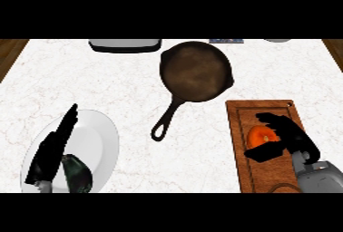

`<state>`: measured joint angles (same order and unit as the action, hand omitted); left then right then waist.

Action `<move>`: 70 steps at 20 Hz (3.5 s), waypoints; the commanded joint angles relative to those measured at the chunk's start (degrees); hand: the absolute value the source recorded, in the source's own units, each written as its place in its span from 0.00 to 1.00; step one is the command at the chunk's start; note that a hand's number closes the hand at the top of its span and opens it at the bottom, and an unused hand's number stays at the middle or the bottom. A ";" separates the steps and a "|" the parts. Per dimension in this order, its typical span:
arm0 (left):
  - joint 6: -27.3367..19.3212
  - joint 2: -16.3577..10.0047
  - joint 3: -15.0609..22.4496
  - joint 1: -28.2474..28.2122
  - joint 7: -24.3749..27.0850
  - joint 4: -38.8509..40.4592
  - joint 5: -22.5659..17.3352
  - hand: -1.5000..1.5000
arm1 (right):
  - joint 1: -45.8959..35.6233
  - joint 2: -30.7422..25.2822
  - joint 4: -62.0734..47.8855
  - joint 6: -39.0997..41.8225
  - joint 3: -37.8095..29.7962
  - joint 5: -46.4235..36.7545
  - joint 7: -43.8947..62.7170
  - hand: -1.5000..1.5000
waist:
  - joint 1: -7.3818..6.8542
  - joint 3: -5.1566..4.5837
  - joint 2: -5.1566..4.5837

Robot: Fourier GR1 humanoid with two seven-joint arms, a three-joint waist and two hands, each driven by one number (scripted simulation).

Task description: Pick the squash from the cutting board and place it in the pan

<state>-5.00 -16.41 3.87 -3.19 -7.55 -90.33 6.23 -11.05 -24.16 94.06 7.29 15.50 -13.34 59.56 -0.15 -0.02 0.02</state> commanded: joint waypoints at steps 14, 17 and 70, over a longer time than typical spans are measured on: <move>3.86 1.23 -3.17 0.34 -1.85 -2.10 0.81 0.50 | -1.45 -3.61 -12.78 9.27 -3.56 -8.46 -4.88 1.00 | -0.54 0.02 -0.27; 2.56 3.06 -0.73 -0.18 -3.30 -3.75 3.73 0.50 | -3.08 -4.55 -10.22 10.75 -4.97 -9.01 -2.93 1.00 | -0.05 0.01 0.01; 5.91 4.58 -0.75 4.56 -1.76 -1.76 4.16 0.50 | -52.55 22.30 -74.48 -29.46 -29.95 -14.62 -47.84 0.00 | -5.47 0.25 -2.61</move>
<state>0.80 -12.14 2.81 0.64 -8.35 -91.87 10.35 -65.01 -3.75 19.50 -17.48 -10.28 -31.76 17.57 -5.64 0.05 -2.20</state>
